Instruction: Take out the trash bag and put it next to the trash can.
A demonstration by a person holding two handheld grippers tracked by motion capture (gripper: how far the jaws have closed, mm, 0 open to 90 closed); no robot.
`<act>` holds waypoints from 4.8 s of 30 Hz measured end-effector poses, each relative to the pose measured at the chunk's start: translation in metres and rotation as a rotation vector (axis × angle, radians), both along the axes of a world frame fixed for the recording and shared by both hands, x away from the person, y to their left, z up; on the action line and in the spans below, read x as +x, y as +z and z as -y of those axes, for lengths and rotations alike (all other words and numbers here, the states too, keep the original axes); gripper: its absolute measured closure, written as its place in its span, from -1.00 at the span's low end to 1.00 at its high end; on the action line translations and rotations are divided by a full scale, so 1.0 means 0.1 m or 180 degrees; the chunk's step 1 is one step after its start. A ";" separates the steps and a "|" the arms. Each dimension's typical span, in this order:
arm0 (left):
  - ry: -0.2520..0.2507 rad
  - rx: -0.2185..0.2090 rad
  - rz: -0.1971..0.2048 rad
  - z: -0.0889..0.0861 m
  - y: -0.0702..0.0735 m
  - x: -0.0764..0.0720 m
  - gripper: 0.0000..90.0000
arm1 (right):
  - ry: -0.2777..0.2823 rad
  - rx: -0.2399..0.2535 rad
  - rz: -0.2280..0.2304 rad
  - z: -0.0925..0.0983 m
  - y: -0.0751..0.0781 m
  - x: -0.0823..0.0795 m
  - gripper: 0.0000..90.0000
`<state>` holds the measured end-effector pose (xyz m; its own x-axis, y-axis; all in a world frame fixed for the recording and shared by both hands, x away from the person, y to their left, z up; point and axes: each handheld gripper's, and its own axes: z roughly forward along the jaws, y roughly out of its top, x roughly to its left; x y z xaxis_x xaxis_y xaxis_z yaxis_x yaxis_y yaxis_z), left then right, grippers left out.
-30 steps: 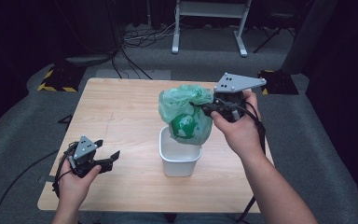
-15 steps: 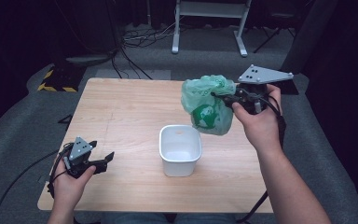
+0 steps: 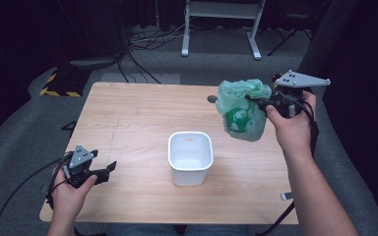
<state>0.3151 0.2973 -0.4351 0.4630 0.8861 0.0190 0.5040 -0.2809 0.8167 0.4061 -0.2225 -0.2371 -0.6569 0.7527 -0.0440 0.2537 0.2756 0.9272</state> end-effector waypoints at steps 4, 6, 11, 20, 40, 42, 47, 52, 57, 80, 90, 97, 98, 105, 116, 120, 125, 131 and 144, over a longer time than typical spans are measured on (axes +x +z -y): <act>0.0030 -0.0013 -0.0036 -0.02 -0.03 0.01 -0.52 | -0.0079 0.0005 -0.0090 0.08 -0.11 0.05 0.94; 0.0022 -0.0029 -0.0078 -0.02 -0.04 0.01 -0.52 | -0.0106 0.0015 -0.0134 0.11 -0.16 0.08 0.94; 0.0004 -0.0025 -0.0105 -0.02 -0.06 0.02 -0.52 | -0.0186 -0.0010 -0.0284 0.17 -0.36 0.18 0.94; 0.0007 -0.0019 -0.0110 -0.02 -0.09 0.02 -0.52 | -0.0291 -0.0129 -0.0596 0.22 -0.78 0.33 0.93; 0.0009 -0.0017 -0.0105 -0.04 -0.10 0.01 -0.51 | -0.0305 -0.0348 -0.0868 0.10 -1.24 0.54 0.47; 0.0009 -0.0023 -0.0102 -0.04 -0.10 0.01 -0.51 | -0.0299 -0.0347 -0.0836 0.07 -1.24 0.55 0.19; 0.0014 -0.0018 -0.0103 -0.04 -0.11 0.01 -0.50 | -0.0275 -0.0376 -0.0789 0.01 -1.22 0.49 -0.18; 0.0009 -0.0020 -0.0100 -0.04 -0.10 0.00 -0.50 | -0.0250 -0.0374 -0.0764 0.03 -1.14 0.41 -0.24; 0.0008 -0.0017 -0.0108 -0.05 -0.10 0.00 -0.50 | -0.0206 -0.0387 -0.0703 0.08 -1.02 0.26 -0.24; 0.0018 0.0019 -0.0221 -0.13 -0.16 -0.03 -0.51 | -0.0332 -0.0297 -0.0604 0.56 -1.24 -0.13 -0.34; 0.0002 0.0036 -0.0355 -0.21 -0.22 -0.03 -0.54 | -0.0385 -0.0331 -0.0645 0.75 -1.47 -0.27 -0.44; 0.0003 0.0042 -0.0494 -0.26 -0.29 -0.01 -0.57 | -0.0401 -0.0386 -0.0706 0.82 -1.68 -0.33 -0.47; 0.0016 0.0007 -0.0519 -0.26 -0.30 -0.01 -0.57 | -0.0401 -0.0393 -0.0715 0.83 -1.71 -0.34 -0.48; 0.0036 0.0068 -0.0524 -0.31 -0.36 0.01 -0.57 | -0.0427 -0.0453 -0.0812 0.87 -1.92 -0.37 -0.48; -0.0003 0.0106 -0.0597 -0.34 -0.46 0.04 -0.57 | -0.0465 -0.0532 -0.0862 0.90 -2.20 -0.43 -0.47; -0.0002 0.0108 -0.0632 -0.34 -0.48 0.05 -0.58 | -0.0452 -0.0566 -0.0866 0.90 -2.29 -0.46 -0.46; -0.0009 0.0122 -0.0644 -0.34 -0.50 0.06 -0.58 | -0.0445 -0.0589 -0.0880 0.89 -2.40 -0.49 -0.46; -0.0055 0.0135 -0.0672 -0.34 -0.53 0.07 -0.59 | -0.0465 -0.0589 -0.0850 0.86 -2.51 -0.54 -0.46; -0.0061 0.0164 -0.0752 -0.30 -0.60 0.09 -0.60 | -0.0475 -0.0657 -0.0888 0.80 -2.63 -0.57 -0.49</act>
